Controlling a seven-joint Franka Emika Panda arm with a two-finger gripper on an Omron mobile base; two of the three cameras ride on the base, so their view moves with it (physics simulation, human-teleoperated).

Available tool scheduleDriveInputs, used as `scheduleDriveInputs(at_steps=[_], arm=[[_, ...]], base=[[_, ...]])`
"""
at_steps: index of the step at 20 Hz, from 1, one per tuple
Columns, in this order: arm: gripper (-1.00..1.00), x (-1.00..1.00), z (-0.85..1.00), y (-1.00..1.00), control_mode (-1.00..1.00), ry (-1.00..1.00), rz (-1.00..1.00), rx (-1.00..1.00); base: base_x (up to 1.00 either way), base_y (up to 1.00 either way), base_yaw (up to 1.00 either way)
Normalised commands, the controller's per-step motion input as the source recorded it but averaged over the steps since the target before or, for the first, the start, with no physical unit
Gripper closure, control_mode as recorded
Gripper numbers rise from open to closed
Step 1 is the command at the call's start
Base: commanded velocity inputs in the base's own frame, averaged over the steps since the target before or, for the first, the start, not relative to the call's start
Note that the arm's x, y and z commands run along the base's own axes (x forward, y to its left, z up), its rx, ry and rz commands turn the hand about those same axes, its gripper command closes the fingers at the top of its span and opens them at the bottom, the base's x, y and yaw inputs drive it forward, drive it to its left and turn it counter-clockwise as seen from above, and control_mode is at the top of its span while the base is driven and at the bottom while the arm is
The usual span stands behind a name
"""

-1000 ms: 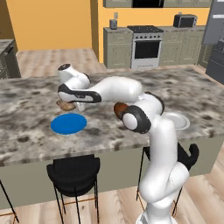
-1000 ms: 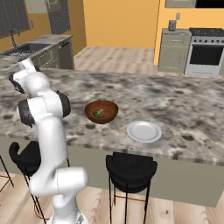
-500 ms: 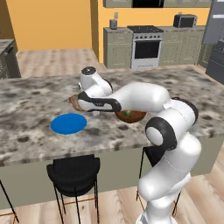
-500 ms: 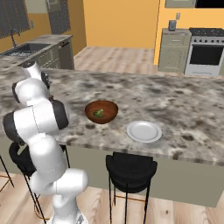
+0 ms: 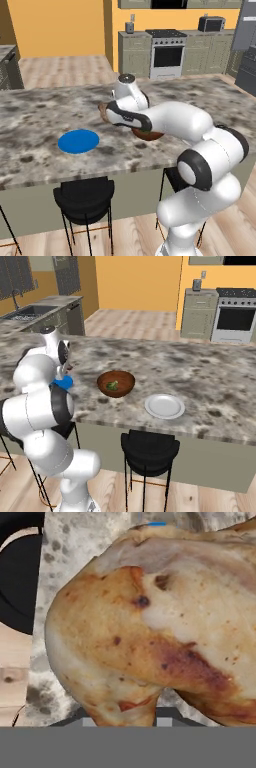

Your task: Pick the chicken drumstick and broccoli from their plates and place them in the bowl. Then put the bowl in the fridge.

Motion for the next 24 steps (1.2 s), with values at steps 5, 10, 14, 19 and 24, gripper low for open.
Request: scheduleDriveInputs(at_steps=[5, 10, 14, 19, 24], arm=[[1.00, 0.00, 0.21, -0.55, -1.00, 0.22, -0.22, 0.00], [1.00, 0.01, 0.10, -0.54, -1.00, 0.24, -0.26, 0.00], [1.00, 0.00, -0.01, -0.52, -1.00, 0.03, -0.32, 0.00], [1.00, 0.00, -0.05, -0.49, -1.00, -0.05, -0.35, 0.00], [1.00, 0.00, -0.19, -0.33, -1.00, -0.09, -0.39, 0.00]], base=[[0.00, 0.00, 0.00], [0.00, 0.00, 0.00], [0.00, 0.00, 0.00], [0.00, 0.00, 0.00], [0.00, 0.00, 0.00]])
